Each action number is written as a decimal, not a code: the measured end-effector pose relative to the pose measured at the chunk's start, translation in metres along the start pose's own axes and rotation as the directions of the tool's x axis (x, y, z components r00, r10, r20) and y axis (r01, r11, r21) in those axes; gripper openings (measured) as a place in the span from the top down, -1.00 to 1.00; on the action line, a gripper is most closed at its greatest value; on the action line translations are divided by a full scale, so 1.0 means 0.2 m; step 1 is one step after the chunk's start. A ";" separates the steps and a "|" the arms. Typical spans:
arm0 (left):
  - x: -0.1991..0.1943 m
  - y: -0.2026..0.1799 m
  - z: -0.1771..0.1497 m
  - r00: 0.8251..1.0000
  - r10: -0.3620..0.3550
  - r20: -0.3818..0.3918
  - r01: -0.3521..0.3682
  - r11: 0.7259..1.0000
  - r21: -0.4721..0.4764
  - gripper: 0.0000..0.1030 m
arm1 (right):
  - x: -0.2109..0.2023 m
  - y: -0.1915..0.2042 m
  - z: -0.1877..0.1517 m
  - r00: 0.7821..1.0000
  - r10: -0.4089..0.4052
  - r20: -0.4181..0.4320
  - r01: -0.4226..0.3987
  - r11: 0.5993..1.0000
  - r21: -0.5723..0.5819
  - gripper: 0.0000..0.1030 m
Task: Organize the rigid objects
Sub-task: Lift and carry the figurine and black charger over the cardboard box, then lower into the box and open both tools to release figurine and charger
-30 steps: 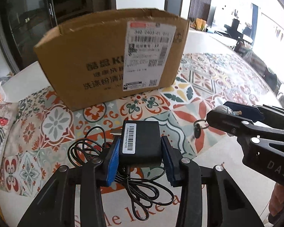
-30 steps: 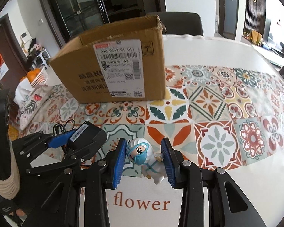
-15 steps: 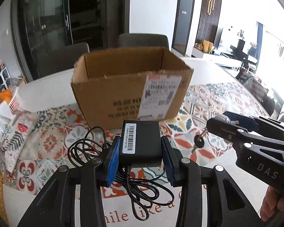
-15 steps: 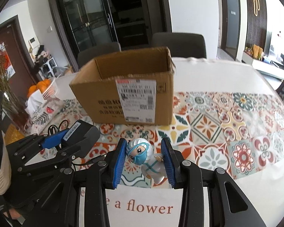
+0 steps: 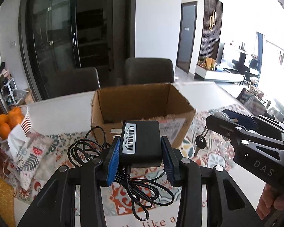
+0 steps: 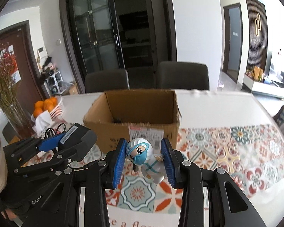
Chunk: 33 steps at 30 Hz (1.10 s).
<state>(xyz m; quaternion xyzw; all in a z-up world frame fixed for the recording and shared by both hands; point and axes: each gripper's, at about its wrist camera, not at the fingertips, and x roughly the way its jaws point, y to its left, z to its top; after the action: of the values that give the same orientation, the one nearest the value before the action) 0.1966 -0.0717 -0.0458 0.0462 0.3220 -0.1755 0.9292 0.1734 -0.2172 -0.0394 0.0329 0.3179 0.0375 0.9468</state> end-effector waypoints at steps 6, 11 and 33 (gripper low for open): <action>-0.03 0.02 0.10 0.999 0.014 0.053 -0.015 1.000 0.007 0.21 | 0.00 0.03 0.11 0.999 0.011 0.046 -0.011 1.000 -0.012 0.26; -0.04 0.04 0.19 0.996 0.013 0.089 -0.014 1.000 0.010 0.21 | -0.01 0.06 0.19 0.997 0.012 0.079 -0.009 0.999 -0.033 0.26; 0.27 0.17 0.49 0.993 0.023 0.118 -0.022 1.000 -0.014 0.20 | 0.25 0.01 0.53 0.992 -0.004 0.123 0.014 0.997 -0.078 0.26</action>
<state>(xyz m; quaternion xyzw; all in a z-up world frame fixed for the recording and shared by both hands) 0.3055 -0.0755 -0.0019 0.0333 0.2669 -0.1653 0.9488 0.2776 -0.2141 0.0146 -0.0039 0.2576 0.0437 0.9653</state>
